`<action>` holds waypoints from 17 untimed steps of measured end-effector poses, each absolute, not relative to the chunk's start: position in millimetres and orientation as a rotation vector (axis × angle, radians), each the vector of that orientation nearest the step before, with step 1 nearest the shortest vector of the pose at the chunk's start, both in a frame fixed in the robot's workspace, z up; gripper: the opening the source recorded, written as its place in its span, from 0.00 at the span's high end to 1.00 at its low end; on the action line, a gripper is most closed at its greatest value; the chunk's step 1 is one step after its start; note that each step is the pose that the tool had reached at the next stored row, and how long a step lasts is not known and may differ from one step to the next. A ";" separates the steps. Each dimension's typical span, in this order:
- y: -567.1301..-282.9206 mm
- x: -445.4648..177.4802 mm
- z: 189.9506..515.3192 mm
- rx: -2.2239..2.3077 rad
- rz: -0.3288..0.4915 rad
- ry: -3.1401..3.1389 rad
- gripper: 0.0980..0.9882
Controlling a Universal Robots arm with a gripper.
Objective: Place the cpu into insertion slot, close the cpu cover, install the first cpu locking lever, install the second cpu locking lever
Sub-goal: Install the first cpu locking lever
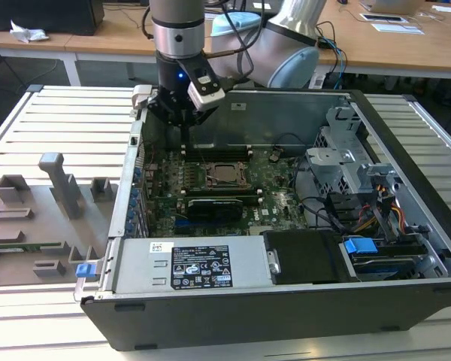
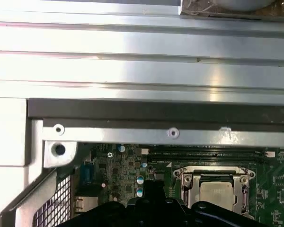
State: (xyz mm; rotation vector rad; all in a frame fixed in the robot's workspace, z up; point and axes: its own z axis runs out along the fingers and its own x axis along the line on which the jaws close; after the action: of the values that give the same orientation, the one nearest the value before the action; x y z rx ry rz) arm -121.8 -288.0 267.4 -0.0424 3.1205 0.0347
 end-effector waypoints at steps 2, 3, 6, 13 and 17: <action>-286.3 -120.1 266.2 -0.043 0.035 3.120 0.99; -284.8 -117.2 264.9 -0.042 0.035 3.120 0.99; -282.4 -110.0 263.6 -0.042 0.035 3.120 0.99; -280.5 -86.5 262.8 -0.042 0.034 3.121 0.99; -280.5 -71.9 261.3 -0.042 0.034 3.122 0.99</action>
State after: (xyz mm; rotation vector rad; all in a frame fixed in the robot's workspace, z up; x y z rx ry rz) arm -71.9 -280.5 261.3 -0.0424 3.1222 0.0336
